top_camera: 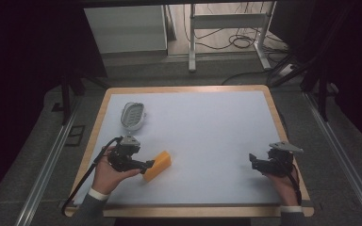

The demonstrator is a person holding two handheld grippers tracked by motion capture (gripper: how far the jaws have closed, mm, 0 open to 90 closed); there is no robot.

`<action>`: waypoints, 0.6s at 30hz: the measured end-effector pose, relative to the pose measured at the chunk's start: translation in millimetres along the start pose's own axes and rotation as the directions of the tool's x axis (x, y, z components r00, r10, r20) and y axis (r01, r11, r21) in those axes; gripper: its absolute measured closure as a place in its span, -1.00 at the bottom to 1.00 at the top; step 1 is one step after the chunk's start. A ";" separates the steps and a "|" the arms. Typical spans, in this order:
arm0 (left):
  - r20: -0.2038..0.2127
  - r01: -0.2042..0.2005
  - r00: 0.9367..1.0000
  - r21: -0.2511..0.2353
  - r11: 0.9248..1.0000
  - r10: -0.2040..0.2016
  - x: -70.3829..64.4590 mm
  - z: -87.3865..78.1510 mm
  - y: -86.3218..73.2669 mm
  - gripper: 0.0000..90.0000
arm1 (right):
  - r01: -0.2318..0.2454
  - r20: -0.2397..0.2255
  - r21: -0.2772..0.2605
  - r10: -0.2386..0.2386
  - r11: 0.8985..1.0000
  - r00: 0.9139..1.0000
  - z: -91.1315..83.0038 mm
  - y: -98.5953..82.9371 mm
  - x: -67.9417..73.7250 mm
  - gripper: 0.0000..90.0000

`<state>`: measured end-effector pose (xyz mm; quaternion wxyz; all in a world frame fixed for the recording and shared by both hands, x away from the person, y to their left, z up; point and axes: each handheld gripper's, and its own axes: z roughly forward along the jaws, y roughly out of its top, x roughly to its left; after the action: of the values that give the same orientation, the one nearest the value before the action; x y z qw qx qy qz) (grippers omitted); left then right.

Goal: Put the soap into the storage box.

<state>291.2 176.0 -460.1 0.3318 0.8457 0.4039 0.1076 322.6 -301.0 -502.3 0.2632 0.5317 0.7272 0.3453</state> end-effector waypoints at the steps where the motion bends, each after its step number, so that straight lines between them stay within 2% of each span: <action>1: 0.000 0.000 1.000 0.000 1.000 0.000 0.0 0.0 0.0 -0.52 | 0.000 0.000 0.000 0.000 1.000 1.000 0.0 0.0 0.0 -0.88; 14: 0.046 -0.011 0.999 0.052 0.999 0.008 -9.1 21.5 0.0 -0.51 | 0.002 -0.001 0.007 -0.002 1.000 1.000 1.9 -0.9 0.1 -0.88; 18: 0.057 0.000 0.998 0.071 0.997 -0.005 -10.7 31.9 0.7 -0.50 | 0.001 0.001 0.008 -0.001 1.000 1.000 2.2 -1.2 -0.7 -0.88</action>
<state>299.0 152.5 -483.0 0.3132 0.8592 0.3988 0.0685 323.7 -301.4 -504.6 0.2618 0.5325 0.7287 0.3419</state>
